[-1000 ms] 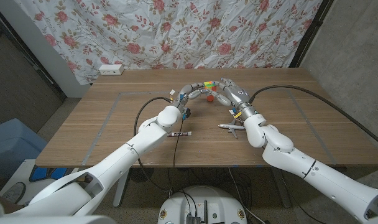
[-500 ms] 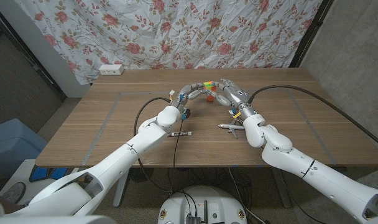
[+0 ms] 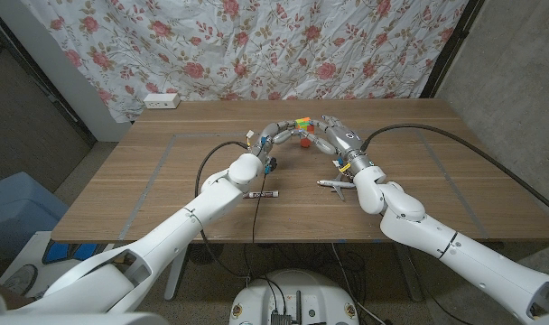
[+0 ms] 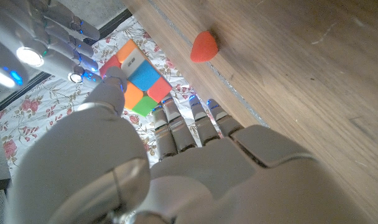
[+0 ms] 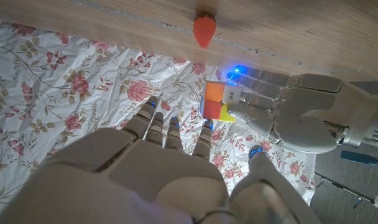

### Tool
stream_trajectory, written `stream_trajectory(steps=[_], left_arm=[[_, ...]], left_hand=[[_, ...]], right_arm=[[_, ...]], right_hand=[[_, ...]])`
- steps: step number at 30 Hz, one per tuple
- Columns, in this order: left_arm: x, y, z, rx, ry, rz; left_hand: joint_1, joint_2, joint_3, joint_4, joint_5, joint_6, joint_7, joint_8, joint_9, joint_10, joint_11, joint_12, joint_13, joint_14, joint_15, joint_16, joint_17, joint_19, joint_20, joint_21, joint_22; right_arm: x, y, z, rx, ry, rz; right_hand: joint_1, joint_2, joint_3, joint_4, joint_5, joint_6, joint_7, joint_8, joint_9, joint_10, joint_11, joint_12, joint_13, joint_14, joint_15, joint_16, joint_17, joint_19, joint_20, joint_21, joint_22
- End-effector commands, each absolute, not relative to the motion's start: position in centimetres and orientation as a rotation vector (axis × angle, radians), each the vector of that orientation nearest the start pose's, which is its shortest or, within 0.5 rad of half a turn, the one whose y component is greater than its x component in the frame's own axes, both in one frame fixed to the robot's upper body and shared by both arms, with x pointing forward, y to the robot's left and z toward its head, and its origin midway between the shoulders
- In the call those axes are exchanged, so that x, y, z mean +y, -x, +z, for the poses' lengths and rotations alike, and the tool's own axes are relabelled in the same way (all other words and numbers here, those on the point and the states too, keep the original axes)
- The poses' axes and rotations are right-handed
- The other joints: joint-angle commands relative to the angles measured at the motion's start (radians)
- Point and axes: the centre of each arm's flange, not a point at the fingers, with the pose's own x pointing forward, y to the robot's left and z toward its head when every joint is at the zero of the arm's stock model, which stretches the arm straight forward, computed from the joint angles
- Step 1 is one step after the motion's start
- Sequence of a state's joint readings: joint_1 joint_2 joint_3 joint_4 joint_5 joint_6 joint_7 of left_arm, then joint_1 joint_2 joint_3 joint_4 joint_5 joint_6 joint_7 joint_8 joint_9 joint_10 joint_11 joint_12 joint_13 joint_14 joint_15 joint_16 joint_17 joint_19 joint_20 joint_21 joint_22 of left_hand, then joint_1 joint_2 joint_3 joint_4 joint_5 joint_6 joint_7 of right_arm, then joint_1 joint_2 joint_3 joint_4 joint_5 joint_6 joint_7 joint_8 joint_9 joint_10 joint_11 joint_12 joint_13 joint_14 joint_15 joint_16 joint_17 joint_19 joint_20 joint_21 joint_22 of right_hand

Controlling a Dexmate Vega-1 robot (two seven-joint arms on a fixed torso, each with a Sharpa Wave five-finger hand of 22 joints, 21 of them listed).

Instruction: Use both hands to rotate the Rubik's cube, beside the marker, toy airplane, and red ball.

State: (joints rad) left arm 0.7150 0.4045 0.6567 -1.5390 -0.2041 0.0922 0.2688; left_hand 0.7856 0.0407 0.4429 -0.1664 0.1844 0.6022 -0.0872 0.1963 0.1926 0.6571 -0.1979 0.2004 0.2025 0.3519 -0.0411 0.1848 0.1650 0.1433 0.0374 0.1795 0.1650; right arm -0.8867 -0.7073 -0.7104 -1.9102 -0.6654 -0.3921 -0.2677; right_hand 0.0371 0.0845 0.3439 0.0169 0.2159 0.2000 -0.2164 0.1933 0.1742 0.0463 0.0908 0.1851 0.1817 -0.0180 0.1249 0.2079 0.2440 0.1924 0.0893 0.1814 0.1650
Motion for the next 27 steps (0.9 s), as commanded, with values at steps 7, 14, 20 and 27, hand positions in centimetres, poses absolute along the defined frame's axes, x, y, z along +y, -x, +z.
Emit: stream_trajectory(steps=[7,14,20,27], left_arm=[[10.25,-63.52,0.03,-0.559,-0.374,-0.203],[10.18,-63.49,-0.04,-0.556,-0.367,-0.202],[10.02,-63.55,-0.09,-0.554,-0.362,-0.205],[9.95,-63.65,-0.11,-0.550,-0.352,-0.203]], left_hand=[[-0.006,0.003,-0.004,-0.001,0.001,0.024,0.032,0.006,0.004,0.010,0.002,0.007,0.004,0.000,-0.046,0.001,0.002,0.005,0.007,0.007,0.003],[-0.005,0.004,-0.004,-0.001,0.001,0.025,0.033,0.006,0.004,0.011,0.003,0.007,0.004,0.002,-0.046,0.001,0.002,0.007,0.008,0.008,0.003],[-0.005,0.005,-0.004,-0.001,0.001,0.026,0.034,0.006,0.004,0.011,0.003,0.007,0.004,0.002,-0.047,0.001,0.002,0.006,0.007,0.007,0.003],[-0.005,0.005,-0.004,-0.002,0.001,0.027,0.034,0.006,0.004,0.012,0.003,0.007,0.004,0.003,-0.047,0.001,0.002,0.007,0.007,0.007,0.003]], right_arm=[[-15.54,-55.82,-2.81,-0.744,1.334,-0.160],[-15.67,-55.77,-3.02,-0.738,1.333,-0.163],[-15.64,-55.64,-3.34,-0.737,1.332,-0.167],[-15.60,-55.55,-3.55,-0.740,1.330,-0.172]], right_hand=[[-0.009,0.010,0.002,0.003,0.008,0.012,-0.003,-0.002,0.002,0.000,-0.008,0.006,0.003,0.000,-0.006,0.005,0.004,0.005,-0.002,0.006,0.002],[-0.009,0.009,0.002,0.004,0.008,0.014,-0.003,-0.002,0.002,0.000,-0.010,0.006,0.003,0.000,-0.006,0.005,0.005,0.006,-0.002,0.006,0.002],[-0.010,0.010,0.002,0.005,0.008,0.017,-0.002,-0.002,0.002,0.001,-0.011,0.007,0.003,0.002,-0.007,0.006,0.005,0.007,-0.002,0.006,0.002],[-0.010,0.010,0.003,0.006,0.009,0.025,-0.001,0.000,0.002,0.005,-0.012,0.008,0.003,0.003,-0.007,0.007,0.005,0.008,-0.002,0.007,0.002]])
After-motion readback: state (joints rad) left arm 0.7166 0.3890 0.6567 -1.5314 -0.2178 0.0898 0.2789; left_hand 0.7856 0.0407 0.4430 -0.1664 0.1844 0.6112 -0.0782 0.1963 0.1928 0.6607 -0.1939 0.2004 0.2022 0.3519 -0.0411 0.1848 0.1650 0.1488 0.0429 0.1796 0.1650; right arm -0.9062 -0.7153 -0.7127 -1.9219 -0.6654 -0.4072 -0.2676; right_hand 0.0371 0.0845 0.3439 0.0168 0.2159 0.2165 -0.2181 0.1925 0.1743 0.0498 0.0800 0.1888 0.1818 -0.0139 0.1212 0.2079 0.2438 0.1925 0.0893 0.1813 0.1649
